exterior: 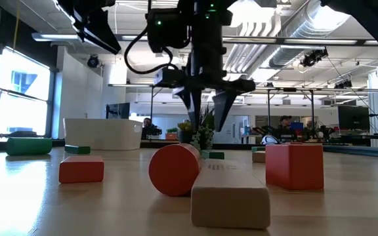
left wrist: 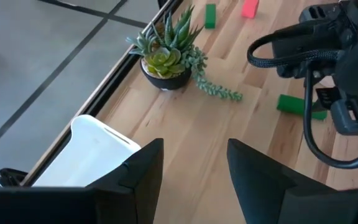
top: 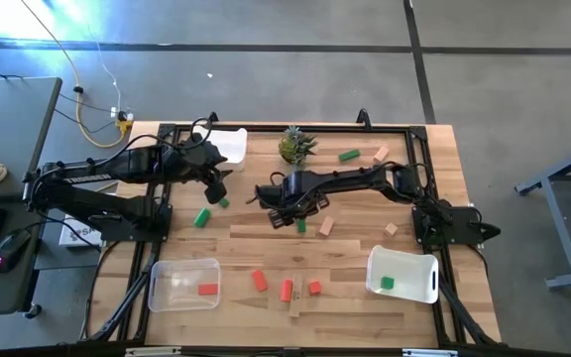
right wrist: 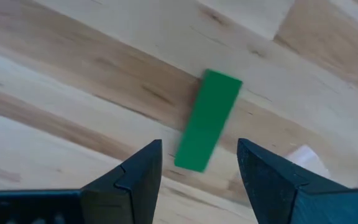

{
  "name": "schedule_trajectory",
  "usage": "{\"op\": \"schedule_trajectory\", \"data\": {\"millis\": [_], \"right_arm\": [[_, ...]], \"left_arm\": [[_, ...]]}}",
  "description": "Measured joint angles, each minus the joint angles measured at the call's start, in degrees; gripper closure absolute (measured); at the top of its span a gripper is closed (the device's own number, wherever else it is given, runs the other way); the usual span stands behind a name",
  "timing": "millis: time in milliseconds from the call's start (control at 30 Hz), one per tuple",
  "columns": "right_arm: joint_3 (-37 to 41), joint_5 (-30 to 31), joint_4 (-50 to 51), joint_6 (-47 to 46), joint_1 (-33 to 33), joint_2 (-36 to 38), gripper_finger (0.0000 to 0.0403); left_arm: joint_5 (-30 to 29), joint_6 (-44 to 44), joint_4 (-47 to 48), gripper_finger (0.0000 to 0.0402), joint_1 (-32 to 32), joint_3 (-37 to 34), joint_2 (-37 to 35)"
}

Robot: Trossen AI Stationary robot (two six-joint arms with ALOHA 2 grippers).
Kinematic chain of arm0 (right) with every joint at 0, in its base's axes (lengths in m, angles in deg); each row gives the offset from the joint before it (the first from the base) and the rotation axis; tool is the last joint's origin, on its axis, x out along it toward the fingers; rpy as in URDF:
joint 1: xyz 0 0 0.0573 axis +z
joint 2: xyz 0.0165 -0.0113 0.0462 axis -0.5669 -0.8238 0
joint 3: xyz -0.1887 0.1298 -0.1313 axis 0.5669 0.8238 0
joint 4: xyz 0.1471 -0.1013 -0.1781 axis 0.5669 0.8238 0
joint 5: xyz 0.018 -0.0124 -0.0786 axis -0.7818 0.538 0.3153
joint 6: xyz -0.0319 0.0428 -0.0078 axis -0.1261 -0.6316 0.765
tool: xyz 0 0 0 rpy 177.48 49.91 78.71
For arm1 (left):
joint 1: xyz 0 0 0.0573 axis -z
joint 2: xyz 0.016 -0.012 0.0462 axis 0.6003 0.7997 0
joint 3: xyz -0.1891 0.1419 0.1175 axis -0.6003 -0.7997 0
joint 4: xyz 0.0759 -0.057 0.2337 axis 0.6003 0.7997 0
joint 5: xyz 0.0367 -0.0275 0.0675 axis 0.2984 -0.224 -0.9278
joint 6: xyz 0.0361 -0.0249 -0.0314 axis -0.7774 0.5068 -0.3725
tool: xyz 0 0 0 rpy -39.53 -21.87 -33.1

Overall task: Sort & place blocks by color
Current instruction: Put the green block into the bottom white bin

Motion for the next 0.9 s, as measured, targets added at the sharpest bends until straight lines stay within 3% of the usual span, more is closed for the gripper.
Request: {"op": "schedule_trajectory", "data": {"millis": [567, 667, 833, 900], "right_arm": [[13.2, -2.2, -13.1, -4.1, 0.2, 0.6, 0.0211], [13.8, -2.3, -13.2, -4.3, 0.3, 0.5, 0.0234], [13.9, -2.9, -12.8, -3.3, 0.2, 0.6, 0.0317], [13.9, -3.0, -12.7, -2.4, 0.2, 0.7, 0.0332]], "left_arm": [[2.0, 0.4, 0.0, 0.0236, 0.0, 0.0, 0.0], [1.9, 0.4, 0.0, 0.0236, 0.0, 0.0, 0.0], [1.8, 0.3, -0.1, 0.0236, 0.0, 0.0, 0.0], [1.7, 0.0, -0.1, 0.0236, 0.0, 0.0, 0.0]]}}
